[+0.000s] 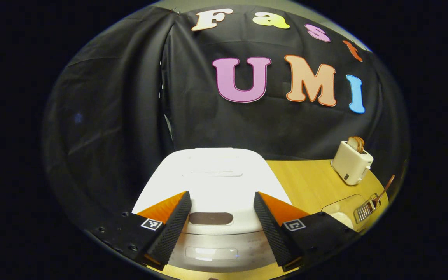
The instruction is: Close the left gripper, press the button to open the rice cooker; take a wooden spoon from the chopstick holder with the right hand, scoop a spoonful of rice and pour it into the rice cooker, then put the wooden spoon back into the chopstick holder.
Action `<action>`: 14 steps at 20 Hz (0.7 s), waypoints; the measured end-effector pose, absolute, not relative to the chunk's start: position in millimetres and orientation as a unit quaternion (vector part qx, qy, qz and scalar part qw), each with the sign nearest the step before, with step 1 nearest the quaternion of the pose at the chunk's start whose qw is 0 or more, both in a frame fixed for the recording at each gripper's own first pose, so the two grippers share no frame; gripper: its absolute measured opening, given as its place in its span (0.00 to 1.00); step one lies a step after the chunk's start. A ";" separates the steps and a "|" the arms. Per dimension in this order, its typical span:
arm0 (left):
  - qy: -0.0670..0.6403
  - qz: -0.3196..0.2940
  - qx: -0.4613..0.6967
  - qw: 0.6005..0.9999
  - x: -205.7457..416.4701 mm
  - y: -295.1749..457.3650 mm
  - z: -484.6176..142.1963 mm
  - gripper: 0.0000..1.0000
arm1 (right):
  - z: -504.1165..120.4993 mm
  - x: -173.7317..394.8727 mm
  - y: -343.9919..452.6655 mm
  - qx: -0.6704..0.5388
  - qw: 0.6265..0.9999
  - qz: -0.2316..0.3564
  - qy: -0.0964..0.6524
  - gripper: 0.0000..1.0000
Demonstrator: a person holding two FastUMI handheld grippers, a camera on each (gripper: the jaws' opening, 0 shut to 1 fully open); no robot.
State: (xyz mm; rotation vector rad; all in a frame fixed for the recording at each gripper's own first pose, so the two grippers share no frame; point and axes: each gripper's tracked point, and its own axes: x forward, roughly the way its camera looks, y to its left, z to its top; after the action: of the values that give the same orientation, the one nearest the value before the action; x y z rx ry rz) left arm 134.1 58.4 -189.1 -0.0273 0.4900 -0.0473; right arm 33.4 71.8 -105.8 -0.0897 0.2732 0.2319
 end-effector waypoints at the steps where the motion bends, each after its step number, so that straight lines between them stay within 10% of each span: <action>1: 0.224 -0.019 -0.006 0.974 132.1 58.8 -176.8 0.97 | -102.5 33.1 72.0 -0.043 0.984 0.114 0.132 1.00; 14: 0.070 -0.073 -0.019 0.995 31.2 -0.8 -59.8 0.96 | -64.9 2.4 71.6 -0.022 0.991 0.102 0.081 1.00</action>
State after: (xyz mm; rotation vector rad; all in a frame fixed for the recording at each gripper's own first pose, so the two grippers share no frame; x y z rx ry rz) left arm 31.2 -0.8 -59.8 -0.0376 0.1403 -0.1460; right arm 2.4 71.6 -64.9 -0.0442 0.1624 0.2055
